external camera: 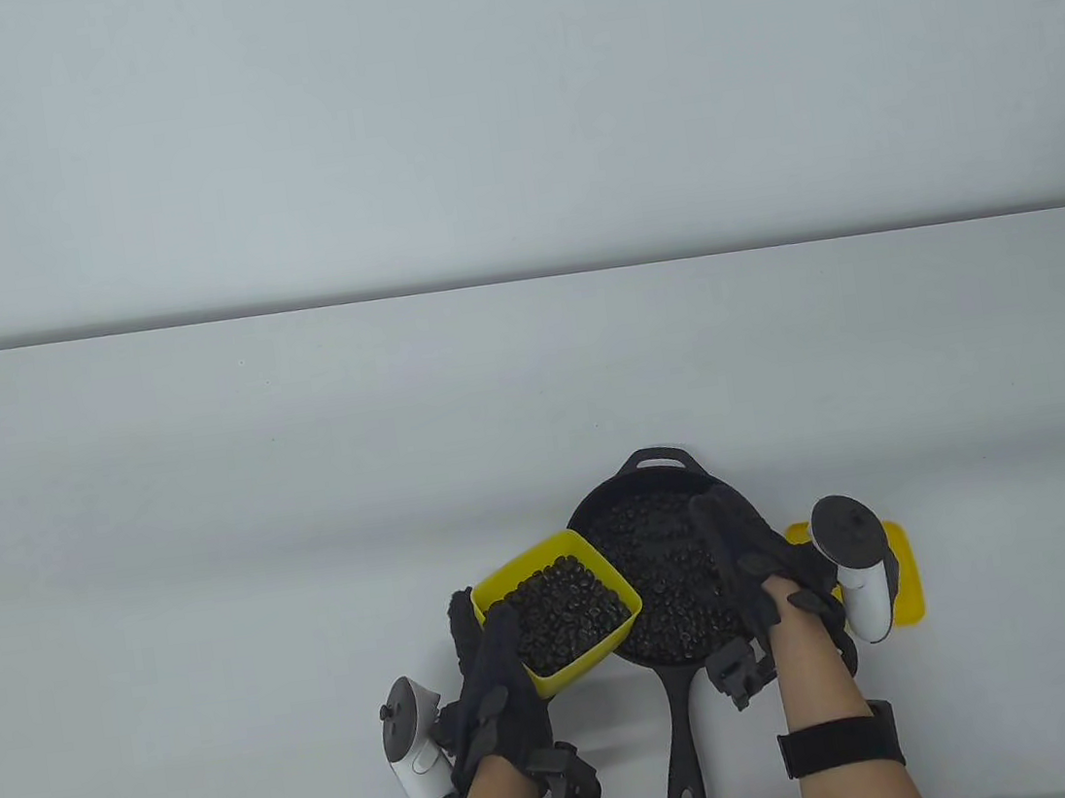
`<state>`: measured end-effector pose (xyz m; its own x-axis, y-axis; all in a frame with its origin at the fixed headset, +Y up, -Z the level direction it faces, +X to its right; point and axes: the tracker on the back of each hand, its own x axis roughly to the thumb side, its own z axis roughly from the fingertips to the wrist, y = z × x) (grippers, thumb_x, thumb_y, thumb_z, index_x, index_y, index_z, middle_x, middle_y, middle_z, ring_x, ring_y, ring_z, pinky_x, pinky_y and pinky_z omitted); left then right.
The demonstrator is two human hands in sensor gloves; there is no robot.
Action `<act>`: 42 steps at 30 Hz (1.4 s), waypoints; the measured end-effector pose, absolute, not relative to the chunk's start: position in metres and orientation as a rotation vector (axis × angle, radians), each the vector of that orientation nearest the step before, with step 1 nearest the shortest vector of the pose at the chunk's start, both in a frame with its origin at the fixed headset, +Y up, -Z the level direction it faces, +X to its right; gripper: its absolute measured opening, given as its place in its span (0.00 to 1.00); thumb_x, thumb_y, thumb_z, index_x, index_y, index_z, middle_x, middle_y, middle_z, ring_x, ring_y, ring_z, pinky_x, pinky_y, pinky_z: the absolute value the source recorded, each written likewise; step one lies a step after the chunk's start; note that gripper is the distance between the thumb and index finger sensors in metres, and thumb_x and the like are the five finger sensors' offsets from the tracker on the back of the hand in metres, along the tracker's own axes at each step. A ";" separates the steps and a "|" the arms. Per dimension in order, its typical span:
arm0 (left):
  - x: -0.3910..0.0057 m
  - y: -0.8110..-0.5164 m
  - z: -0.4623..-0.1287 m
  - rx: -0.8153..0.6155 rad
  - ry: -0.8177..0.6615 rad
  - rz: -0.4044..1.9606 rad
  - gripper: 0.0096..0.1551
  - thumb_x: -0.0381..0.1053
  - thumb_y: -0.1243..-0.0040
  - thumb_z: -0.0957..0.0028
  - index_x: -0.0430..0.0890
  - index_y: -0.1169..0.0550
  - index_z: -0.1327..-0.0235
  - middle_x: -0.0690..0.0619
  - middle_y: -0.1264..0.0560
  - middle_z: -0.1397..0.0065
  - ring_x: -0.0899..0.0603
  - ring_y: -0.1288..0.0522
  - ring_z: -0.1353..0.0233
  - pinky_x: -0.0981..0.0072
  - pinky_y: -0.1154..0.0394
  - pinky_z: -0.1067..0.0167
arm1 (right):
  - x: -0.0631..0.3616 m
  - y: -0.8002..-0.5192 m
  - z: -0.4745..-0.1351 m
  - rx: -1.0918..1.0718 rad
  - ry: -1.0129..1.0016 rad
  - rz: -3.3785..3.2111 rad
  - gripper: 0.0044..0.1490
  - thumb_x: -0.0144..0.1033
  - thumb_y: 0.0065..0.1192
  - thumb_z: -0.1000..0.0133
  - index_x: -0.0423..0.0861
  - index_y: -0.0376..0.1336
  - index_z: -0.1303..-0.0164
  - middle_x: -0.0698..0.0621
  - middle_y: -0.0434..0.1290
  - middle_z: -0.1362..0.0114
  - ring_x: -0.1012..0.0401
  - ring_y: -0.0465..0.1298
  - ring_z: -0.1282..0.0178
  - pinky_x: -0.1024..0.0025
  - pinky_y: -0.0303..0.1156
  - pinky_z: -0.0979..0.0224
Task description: Sprinkle coffee beans onto the frying pan
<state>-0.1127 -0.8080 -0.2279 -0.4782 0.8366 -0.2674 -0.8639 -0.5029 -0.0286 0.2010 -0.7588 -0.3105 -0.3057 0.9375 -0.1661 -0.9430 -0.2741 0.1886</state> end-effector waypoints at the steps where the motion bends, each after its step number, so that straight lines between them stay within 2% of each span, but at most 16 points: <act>1: -0.112 -0.808 -0.228 -0.305 0.134 2.074 0.49 0.71 0.52 0.39 0.63 0.68 0.27 0.39 0.50 0.24 0.30 0.35 0.27 0.50 0.28 0.31 | 0.199 -0.753 -0.309 -0.007 0.308 1.924 0.56 0.63 0.44 0.29 0.26 0.40 0.19 0.17 0.38 0.27 0.18 0.51 0.39 0.46 0.74 0.48; 4: -0.110 -0.809 -0.228 -0.325 0.128 2.053 0.49 0.71 0.52 0.39 0.63 0.68 0.27 0.38 0.50 0.24 0.29 0.35 0.27 0.49 0.29 0.31 | 0.187 -0.735 -0.306 0.058 0.247 2.028 0.52 0.58 0.46 0.30 0.22 0.47 0.24 0.17 0.47 0.29 0.21 0.60 0.40 0.51 0.77 0.49; 7: -0.108 -0.808 -0.229 -0.354 0.107 2.006 0.49 0.71 0.51 0.39 0.63 0.68 0.26 0.38 0.51 0.24 0.29 0.35 0.27 0.49 0.29 0.31 | 0.170 -0.709 -0.299 0.134 0.078 2.091 0.44 0.53 0.49 0.31 0.23 0.57 0.29 0.21 0.60 0.32 0.28 0.71 0.44 0.57 0.80 0.52; 8: -0.107 -0.808 -0.229 -0.358 0.101 1.993 0.49 0.70 0.51 0.38 0.62 0.67 0.26 0.37 0.50 0.24 0.29 0.35 0.27 0.48 0.29 0.32 | 0.165 -0.702 -0.296 0.179 0.058 2.105 0.42 0.52 0.50 0.31 0.24 0.59 0.31 0.22 0.62 0.32 0.30 0.73 0.44 0.58 0.80 0.52; 10: -0.104 -0.807 -0.229 -0.364 0.086 1.975 0.49 0.70 0.51 0.38 0.62 0.67 0.26 0.37 0.51 0.24 0.29 0.36 0.27 0.48 0.29 0.32 | 0.146 -0.688 -0.293 0.405 0.057 2.081 0.38 0.49 0.53 0.32 0.28 0.62 0.32 0.25 0.66 0.33 0.34 0.76 0.45 0.61 0.81 0.50; 11: -0.102 -0.807 -0.229 -0.368 0.081 1.977 0.49 0.70 0.51 0.38 0.62 0.67 0.26 0.37 0.51 0.24 0.29 0.35 0.27 0.48 0.29 0.32 | 0.141 -0.686 -0.292 0.432 0.090 2.063 0.35 0.46 0.56 0.34 0.28 0.64 0.34 0.26 0.67 0.34 0.34 0.78 0.46 0.61 0.82 0.51; 13: -0.096 -0.806 -0.228 -0.390 0.057 1.986 0.49 0.70 0.51 0.38 0.62 0.67 0.26 0.37 0.50 0.24 0.29 0.35 0.28 0.48 0.28 0.33 | 0.120 -0.687 -0.289 0.498 0.239 2.036 0.34 0.38 0.64 0.38 0.25 0.65 0.34 0.23 0.66 0.34 0.31 0.77 0.46 0.58 0.81 0.50; 15: -0.093 -0.803 -0.227 -0.388 0.030 1.967 0.49 0.70 0.51 0.38 0.62 0.67 0.26 0.37 0.50 0.24 0.29 0.35 0.28 0.48 0.28 0.33 | 0.110 -0.692 -0.289 0.545 0.383 2.141 0.40 0.36 0.70 0.41 0.22 0.61 0.31 0.20 0.61 0.32 0.27 0.72 0.42 0.56 0.80 0.48; 17: -0.090 -0.800 -0.226 -0.380 0.001 1.938 0.49 0.70 0.50 0.38 0.62 0.67 0.26 0.36 0.50 0.24 0.28 0.35 0.28 0.47 0.27 0.34 | 0.099 -0.702 -0.290 0.605 0.558 2.296 0.51 0.44 0.73 0.43 0.24 0.54 0.25 0.21 0.55 0.28 0.29 0.69 0.37 0.60 0.81 0.49; 20: -0.087 -0.796 -0.225 -0.360 -0.004 1.919 0.49 0.69 0.50 0.37 0.61 0.66 0.26 0.35 0.50 0.25 0.27 0.35 0.29 0.46 0.27 0.35 | 0.089 -0.711 -0.289 0.636 0.609 2.280 0.55 0.46 0.77 0.45 0.27 0.52 0.22 0.21 0.50 0.27 0.30 0.67 0.41 0.66 0.80 0.50; 23: -0.085 -0.797 -0.224 -0.381 0.006 1.915 0.49 0.69 0.50 0.37 0.60 0.67 0.26 0.35 0.51 0.25 0.27 0.36 0.30 0.46 0.27 0.35 | 0.075 -0.714 -0.287 0.687 0.629 2.224 0.48 0.38 0.76 0.44 0.31 0.55 0.23 0.23 0.51 0.27 0.38 0.72 0.49 0.72 0.81 0.53; 24: -0.085 -0.798 -0.223 -0.399 0.010 1.932 0.49 0.69 0.50 0.37 0.60 0.67 0.26 0.35 0.51 0.25 0.26 0.36 0.30 0.46 0.27 0.35 | 0.071 -0.714 -0.288 0.697 0.630 2.238 0.41 0.33 0.74 0.44 0.34 0.57 0.25 0.26 0.55 0.28 0.41 0.75 0.51 0.74 0.82 0.55; 26: -0.090 -0.797 -0.224 -0.389 0.013 1.930 0.49 0.69 0.50 0.37 0.61 0.67 0.25 0.35 0.51 0.25 0.26 0.36 0.30 0.45 0.28 0.35 | 0.068 -0.716 -0.289 0.651 0.579 2.248 0.30 0.29 0.69 0.42 0.38 0.63 0.30 0.30 0.61 0.30 0.44 0.77 0.52 0.77 0.84 0.56; 29: -0.095 -0.797 -0.227 -0.393 0.007 1.925 0.49 0.69 0.50 0.37 0.61 0.66 0.25 0.35 0.51 0.25 0.26 0.36 0.29 0.45 0.29 0.35 | 0.072 -0.721 -0.290 0.519 0.487 2.149 0.22 0.23 0.64 0.43 0.38 0.68 0.38 0.31 0.65 0.33 0.43 0.78 0.55 0.77 0.85 0.59; 34: -0.096 -0.803 -0.228 -0.426 0.033 1.957 0.49 0.70 0.50 0.38 0.61 0.66 0.25 0.36 0.50 0.24 0.28 0.35 0.29 0.47 0.28 0.34 | 0.094 -0.726 -0.292 0.350 0.407 1.890 0.20 0.23 0.63 0.42 0.38 0.69 0.40 0.32 0.67 0.34 0.44 0.79 0.56 0.79 0.86 0.59; 42: -0.097 -0.808 -0.228 -0.429 0.084 1.968 0.49 0.70 0.51 0.38 0.62 0.66 0.25 0.37 0.50 0.24 0.28 0.35 0.28 0.48 0.28 0.33 | 0.145 -0.739 -0.301 0.124 0.273 1.509 0.20 0.24 0.61 0.41 0.39 0.67 0.38 0.32 0.66 0.34 0.46 0.80 0.55 0.82 0.86 0.58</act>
